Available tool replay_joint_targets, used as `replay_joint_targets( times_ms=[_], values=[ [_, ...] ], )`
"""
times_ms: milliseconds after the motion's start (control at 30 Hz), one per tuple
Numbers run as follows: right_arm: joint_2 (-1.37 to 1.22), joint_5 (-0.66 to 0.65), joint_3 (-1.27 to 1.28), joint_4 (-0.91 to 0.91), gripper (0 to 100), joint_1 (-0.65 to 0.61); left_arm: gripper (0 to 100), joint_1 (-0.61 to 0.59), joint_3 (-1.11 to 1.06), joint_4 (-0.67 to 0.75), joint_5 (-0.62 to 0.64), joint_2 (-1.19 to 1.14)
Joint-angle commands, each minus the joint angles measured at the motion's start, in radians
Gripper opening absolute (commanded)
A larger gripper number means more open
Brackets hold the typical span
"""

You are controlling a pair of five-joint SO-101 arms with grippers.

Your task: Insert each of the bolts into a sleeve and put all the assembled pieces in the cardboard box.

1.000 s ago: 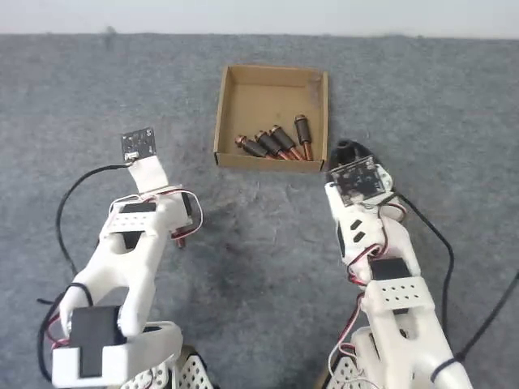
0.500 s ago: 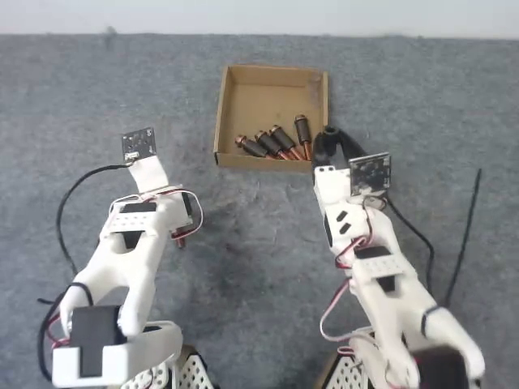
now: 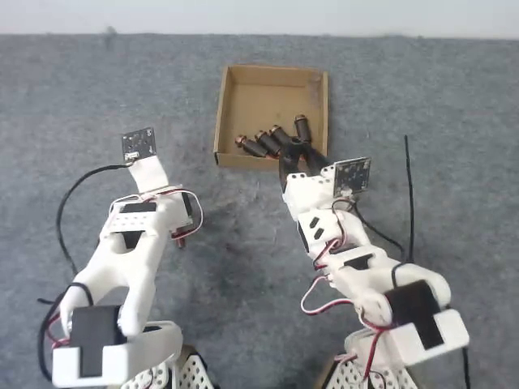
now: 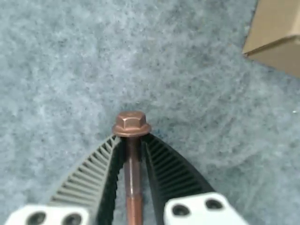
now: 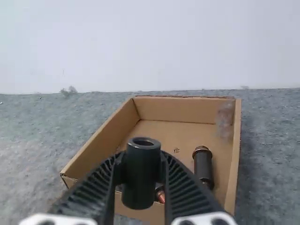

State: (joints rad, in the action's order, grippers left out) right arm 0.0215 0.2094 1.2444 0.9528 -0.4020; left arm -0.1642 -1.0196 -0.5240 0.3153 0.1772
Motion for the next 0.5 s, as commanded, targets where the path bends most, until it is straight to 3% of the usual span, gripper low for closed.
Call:
replay_joint_targets(
  times_ms=[0,133,333,467],
  values=[
    [-0.031,0.012,0.009,0.122,0.6,-0.01,1,-0.009,0.002,0.028,-0.011,0.06],
    [-0.076,0.008,0.08,0.206,0.6,-0.01,1,-0.008,0.002,0.028,-0.011,0.06],
    [-0.142,-0.196,0.167,0.351,0.6,-0.005,1,-0.008,0.002,0.028,-0.011,0.06],
    [-0.202,-0.229,0.232,0.495,0.6,-0.008,1,-0.008,0.002,0.028,-0.011,0.06]
  ],
)
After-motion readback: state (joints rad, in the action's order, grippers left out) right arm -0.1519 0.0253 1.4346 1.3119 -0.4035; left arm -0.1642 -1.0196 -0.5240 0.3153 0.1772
